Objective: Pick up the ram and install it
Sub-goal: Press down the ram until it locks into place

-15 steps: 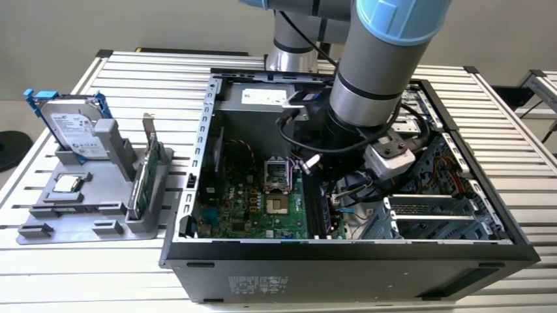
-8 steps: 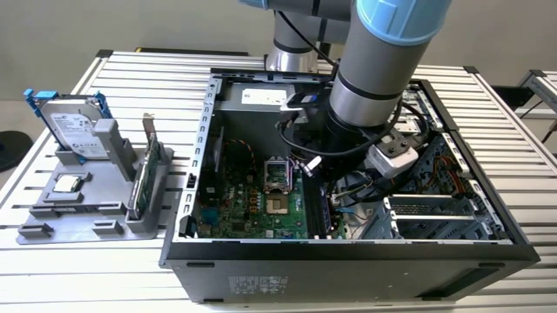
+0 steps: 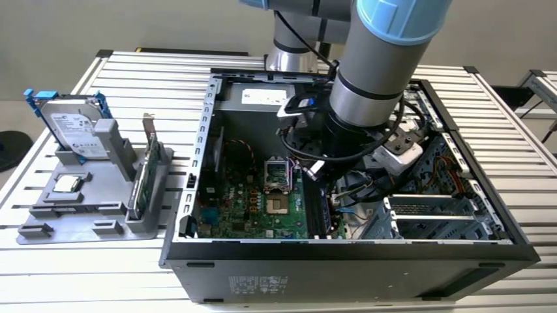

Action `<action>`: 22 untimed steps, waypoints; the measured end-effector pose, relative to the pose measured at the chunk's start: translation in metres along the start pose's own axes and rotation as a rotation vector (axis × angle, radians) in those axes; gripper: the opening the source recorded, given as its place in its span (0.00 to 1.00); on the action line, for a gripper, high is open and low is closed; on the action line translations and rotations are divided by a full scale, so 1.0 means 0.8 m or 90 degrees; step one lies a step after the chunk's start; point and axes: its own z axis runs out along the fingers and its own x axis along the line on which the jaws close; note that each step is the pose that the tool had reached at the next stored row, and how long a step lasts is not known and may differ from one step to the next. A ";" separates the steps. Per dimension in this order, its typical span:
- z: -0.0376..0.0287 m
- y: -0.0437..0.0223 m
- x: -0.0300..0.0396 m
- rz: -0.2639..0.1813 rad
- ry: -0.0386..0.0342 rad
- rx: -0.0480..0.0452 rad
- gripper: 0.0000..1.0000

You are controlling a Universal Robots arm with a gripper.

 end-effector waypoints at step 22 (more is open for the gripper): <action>0.0003 -0.0004 0.0003 -0.227 -0.0062 -0.0012 0.00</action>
